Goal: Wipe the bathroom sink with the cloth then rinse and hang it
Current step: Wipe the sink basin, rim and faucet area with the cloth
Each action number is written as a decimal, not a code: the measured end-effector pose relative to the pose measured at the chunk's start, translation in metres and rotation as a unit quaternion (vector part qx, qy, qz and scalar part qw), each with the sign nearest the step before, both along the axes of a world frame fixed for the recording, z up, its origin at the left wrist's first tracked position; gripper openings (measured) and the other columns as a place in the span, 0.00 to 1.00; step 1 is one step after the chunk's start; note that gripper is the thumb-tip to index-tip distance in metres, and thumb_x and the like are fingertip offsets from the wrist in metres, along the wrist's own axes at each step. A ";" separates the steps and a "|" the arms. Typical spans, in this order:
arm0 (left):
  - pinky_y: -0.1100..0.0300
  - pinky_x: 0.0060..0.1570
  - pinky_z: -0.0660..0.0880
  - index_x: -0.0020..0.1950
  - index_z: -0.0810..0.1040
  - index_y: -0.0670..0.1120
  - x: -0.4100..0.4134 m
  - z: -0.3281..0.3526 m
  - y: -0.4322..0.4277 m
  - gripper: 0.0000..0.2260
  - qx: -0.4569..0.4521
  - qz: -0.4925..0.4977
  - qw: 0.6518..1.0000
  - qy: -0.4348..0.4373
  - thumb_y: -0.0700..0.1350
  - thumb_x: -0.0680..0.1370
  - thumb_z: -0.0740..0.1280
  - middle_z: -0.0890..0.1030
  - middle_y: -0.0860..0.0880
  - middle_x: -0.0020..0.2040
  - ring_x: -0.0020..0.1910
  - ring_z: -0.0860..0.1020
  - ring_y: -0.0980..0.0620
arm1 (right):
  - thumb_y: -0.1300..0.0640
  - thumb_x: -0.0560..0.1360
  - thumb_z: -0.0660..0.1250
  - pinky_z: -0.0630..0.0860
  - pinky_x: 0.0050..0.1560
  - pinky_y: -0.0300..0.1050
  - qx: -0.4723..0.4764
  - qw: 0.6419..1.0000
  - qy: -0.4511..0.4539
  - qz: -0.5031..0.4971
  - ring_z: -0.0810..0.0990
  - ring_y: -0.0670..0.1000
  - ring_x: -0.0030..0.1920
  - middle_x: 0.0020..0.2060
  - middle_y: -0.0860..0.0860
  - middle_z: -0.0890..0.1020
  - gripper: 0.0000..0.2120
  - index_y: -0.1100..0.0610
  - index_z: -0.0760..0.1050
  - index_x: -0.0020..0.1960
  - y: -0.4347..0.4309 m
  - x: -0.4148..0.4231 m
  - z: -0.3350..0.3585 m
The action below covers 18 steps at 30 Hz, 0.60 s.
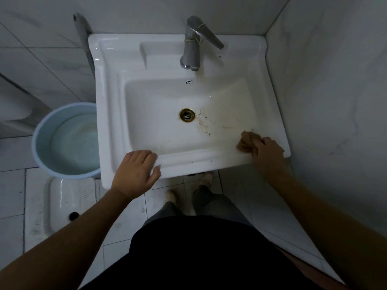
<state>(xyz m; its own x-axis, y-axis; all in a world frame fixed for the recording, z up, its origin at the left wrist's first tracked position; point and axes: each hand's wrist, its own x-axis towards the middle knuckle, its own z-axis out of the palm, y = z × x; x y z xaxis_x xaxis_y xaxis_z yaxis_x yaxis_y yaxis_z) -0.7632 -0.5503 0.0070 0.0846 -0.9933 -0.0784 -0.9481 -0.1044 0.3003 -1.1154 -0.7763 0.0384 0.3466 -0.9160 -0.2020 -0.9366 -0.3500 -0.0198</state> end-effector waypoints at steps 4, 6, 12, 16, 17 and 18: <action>0.51 0.56 0.71 0.59 0.78 0.43 0.001 -0.001 -0.001 0.19 -0.007 -0.002 1.000 -0.001 0.54 0.81 0.57 0.81 0.44 0.55 0.53 0.78 0.44 | 0.58 0.80 0.62 0.74 0.57 0.59 0.028 0.997 -0.072 0.017 0.76 0.61 0.54 0.57 0.61 0.77 0.16 0.58 0.75 0.66 0.031 0.045 0.001; 0.51 0.56 0.72 0.60 0.78 0.43 0.001 -0.001 -0.001 0.19 -0.004 -0.002 1.000 -0.002 0.55 0.81 0.56 0.81 0.44 0.55 0.53 0.78 0.44 | 0.56 0.81 0.61 0.76 0.57 0.58 0.055 0.990 -0.122 0.054 0.77 0.58 0.54 0.55 0.58 0.78 0.16 0.57 0.75 0.67 0.041 0.065 0.003; 0.50 0.55 0.72 0.60 0.78 0.42 -0.001 0.000 -0.001 0.19 -0.007 -0.001 1.000 -0.002 0.54 0.81 0.56 0.81 0.44 0.54 0.53 0.78 0.43 | 0.59 0.79 0.64 0.77 0.55 0.50 -0.007 0.982 -0.187 0.038 0.75 0.55 0.53 0.54 0.56 0.78 0.14 0.58 0.77 0.64 0.032 0.046 0.026; 0.50 0.55 0.72 0.60 0.78 0.42 -0.002 0.002 0.000 0.20 -0.010 -0.002 1.000 -0.002 0.54 0.81 0.56 0.81 0.44 0.54 0.52 0.78 0.43 | 0.58 0.79 0.64 0.78 0.53 0.54 -0.042 0.992 -0.105 -0.051 0.76 0.60 0.53 0.55 0.60 0.76 0.17 0.59 0.75 0.67 0.012 -0.015 0.027; 0.50 0.55 0.72 0.60 0.78 0.42 -0.002 0.002 0.000 0.20 -0.007 -0.002 1.000 -0.001 0.54 0.81 0.56 0.81 0.44 0.54 0.52 0.78 0.43 | 0.57 0.79 0.63 0.78 0.54 0.56 -0.031 0.993 -0.085 -0.070 0.75 0.60 0.53 0.55 0.61 0.75 0.17 0.60 0.74 0.67 0.012 -0.025 0.023; 0.50 0.55 0.72 0.60 0.78 0.42 -0.002 0.002 0.000 0.20 -0.005 -0.002 1.000 -0.001 0.54 0.81 0.56 0.81 0.44 0.54 0.52 0.78 0.43 | 0.57 0.80 0.63 0.78 0.54 0.56 -0.023 0.994 -0.072 -0.080 0.75 0.60 0.54 0.56 0.61 0.74 0.17 0.60 0.74 0.67 0.014 -0.032 0.020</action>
<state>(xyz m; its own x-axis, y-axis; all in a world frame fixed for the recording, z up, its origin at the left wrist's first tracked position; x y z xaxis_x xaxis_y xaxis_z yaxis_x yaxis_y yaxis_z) -0.7650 -0.5506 0.0090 0.0808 -0.9944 -0.0682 -0.9494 -0.0977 0.2986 -1.1478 -0.7628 0.0586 0.2171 -0.9691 -0.1173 -0.9691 -0.1996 -0.1450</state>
